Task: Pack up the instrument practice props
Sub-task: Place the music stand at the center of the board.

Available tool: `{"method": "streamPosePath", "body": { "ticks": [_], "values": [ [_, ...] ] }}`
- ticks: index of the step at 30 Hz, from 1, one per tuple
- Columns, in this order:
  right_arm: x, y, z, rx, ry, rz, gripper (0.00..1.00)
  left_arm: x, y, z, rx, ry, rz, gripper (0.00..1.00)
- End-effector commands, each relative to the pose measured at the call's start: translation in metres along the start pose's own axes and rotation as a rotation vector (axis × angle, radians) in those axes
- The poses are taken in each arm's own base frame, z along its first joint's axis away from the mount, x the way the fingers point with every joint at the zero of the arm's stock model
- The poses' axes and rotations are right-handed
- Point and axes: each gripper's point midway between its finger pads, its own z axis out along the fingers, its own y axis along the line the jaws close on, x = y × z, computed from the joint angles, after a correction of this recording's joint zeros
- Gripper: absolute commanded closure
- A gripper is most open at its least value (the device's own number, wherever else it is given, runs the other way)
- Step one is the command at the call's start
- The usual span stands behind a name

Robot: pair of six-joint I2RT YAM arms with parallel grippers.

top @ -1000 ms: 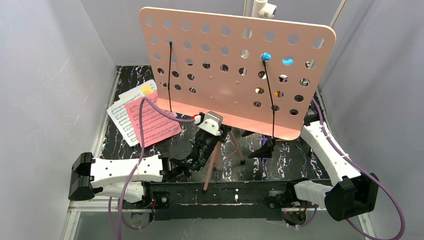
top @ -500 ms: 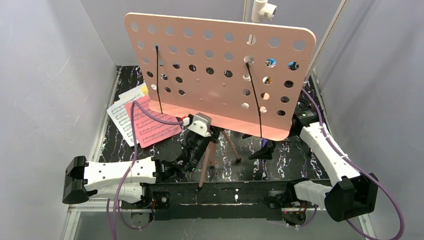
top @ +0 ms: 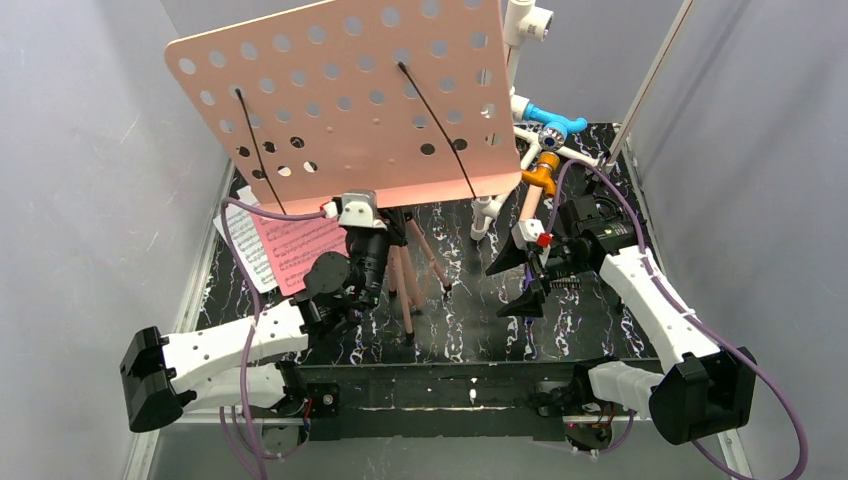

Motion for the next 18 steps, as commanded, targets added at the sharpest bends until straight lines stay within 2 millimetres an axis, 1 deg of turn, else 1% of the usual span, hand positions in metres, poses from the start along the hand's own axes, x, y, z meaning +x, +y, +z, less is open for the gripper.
{"method": "streamPosePath", "body": {
  "ticks": [1, 3, 5, 9, 10, 16, 18],
  "values": [
    [-0.003, 0.002, -0.001, 0.011, -0.007, -0.017, 0.02, -0.061, 0.023, 0.0, -0.074, -0.134, -0.273, 1.0],
    [-0.003, 0.001, -0.002, 0.014, -0.008, -0.018, 0.02, -0.066, 0.036, 0.001, -0.115, -0.134, -0.311, 1.0],
    [-0.002, 0.002, -0.002, 0.017, -0.007, -0.016, 0.02, -0.073, 0.058, 0.005, -0.187, -0.12, -0.333, 1.0],
    [0.001, 0.002, -0.003, 0.023, -0.003, -0.012, 0.02, -0.083, 0.08, 0.016, -0.24, -0.108, -0.35, 1.0],
    [0.002, 0.002, -0.002, 0.023, -0.003, -0.008, 0.0, -0.081, 0.09, 0.019, -0.273, -0.112, -0.377, 1.0],
    [0.007, 0.003, -0.002, 0.029, 0.007, -0.003, 0.0, -0.059, 0.124, 0.037, -0.355, -0.077, -0.429, 1.0],
    [0.008, 0.003, -0.002, 0.03, 0.009, -0.003, 0.0, -0.056, 0.129, 0.041, -0.366, -0.07, -0.445, 1.0]
  ]
}}
